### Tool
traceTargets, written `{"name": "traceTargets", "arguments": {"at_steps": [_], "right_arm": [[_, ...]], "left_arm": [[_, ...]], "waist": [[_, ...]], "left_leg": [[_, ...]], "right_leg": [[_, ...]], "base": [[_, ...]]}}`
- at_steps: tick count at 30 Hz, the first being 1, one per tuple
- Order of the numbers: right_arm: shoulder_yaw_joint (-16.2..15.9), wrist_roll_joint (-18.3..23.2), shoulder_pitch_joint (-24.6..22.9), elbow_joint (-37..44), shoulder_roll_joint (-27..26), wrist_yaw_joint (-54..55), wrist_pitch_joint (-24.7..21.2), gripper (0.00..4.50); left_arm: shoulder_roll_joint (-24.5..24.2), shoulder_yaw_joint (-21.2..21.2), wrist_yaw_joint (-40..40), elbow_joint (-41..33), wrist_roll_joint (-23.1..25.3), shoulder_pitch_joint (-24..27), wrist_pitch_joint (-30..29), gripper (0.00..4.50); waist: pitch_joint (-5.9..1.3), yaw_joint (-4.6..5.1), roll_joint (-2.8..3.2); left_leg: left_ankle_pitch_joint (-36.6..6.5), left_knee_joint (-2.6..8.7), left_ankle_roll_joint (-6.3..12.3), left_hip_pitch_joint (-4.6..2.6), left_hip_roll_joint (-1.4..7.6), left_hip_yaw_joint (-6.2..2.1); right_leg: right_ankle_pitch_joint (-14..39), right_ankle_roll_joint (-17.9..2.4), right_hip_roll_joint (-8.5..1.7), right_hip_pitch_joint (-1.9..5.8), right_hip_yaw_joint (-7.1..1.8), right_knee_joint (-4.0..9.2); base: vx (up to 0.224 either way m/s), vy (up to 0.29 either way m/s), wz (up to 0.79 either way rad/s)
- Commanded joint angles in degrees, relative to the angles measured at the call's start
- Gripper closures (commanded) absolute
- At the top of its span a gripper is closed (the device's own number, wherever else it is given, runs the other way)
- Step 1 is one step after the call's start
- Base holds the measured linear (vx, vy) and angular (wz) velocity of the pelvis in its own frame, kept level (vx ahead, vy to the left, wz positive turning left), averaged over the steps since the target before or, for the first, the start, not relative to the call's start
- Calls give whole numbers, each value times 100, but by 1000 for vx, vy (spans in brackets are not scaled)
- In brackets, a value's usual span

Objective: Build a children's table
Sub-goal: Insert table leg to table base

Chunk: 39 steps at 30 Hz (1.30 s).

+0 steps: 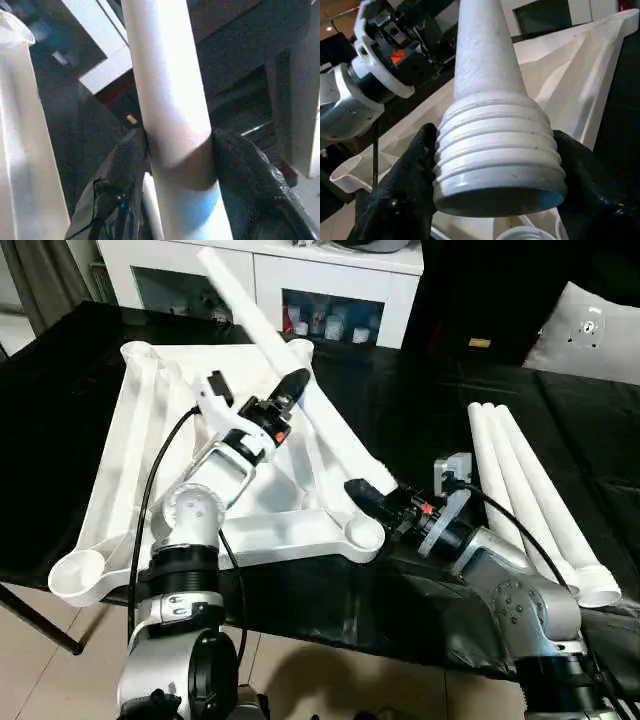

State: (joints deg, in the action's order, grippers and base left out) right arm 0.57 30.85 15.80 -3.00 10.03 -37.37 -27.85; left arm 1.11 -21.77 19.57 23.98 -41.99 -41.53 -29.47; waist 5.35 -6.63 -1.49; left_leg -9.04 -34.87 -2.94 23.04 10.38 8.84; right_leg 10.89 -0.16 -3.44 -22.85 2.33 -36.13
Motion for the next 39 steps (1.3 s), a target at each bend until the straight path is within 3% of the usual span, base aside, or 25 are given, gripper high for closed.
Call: {"name": "traceTargets", "arguments": {"at_steps": [1,10,14,28,33,36,39], "right_arm": [[287,-141,32,-148,103,335,77,103],[294,-207,7,-334,160,400,19,16],[269,-287,16,-436,214,424,-4,1],[475,-144,-188,-321,595,258,-336,0],[562,-440,-163,-207,994,189,75,0],[683,-379,-55,-103,1259,110,-64,0],[891,-59,74,-23,1338,-121,-143,0]], "left_arm": [[-153,24,-53,-140,236,-36,244,266],[-287,110,-174,-36,509,-69,597,270],[-353,191,-168,-8,647,-60,687,271],[-558,734,30,-47,1310,43,935,272],[-673,1020,194,-197,1531,74,955,273],[-765,1245,414,-333,1634,113,860,273],[-809,1389,608,-429,1649,130,773,273]], "waist": [[-560,-10,55],[-564,-2,37],[-557,-4,36],[-561,-18,32],[-561,-20,29],[-564,-30,58],[-564,-18,26]], "left_leg": [[-1038,413,-82,-150,229,-34],[-973,402,-74,-157,224,-22],[-1033,409,-86,-157,222,-22],[-1033,402,-74,-157,223,-22],[-1031,397,-103,-153,221,-20],[-982,389,-63,-152,221,-25],[-981,381,7,-146,210,-14]], "right_leg": [[553,-1212,-448,320,-214,419],[504,-1218,-447,314,-212,406],[605,-1219,-444,309,-209,416],[659,-1152,-449,315,-215,426],[711,-1134,-447,313,-210,430],[637,-1165,-445,323,-213,417],[629,-1215,-438,329,-206,419]], "base": [[0,0,0],[0,0,0],[0,0,0],[0,0,0],[0,0,0],[0,0,0],[0,0,0]]}}
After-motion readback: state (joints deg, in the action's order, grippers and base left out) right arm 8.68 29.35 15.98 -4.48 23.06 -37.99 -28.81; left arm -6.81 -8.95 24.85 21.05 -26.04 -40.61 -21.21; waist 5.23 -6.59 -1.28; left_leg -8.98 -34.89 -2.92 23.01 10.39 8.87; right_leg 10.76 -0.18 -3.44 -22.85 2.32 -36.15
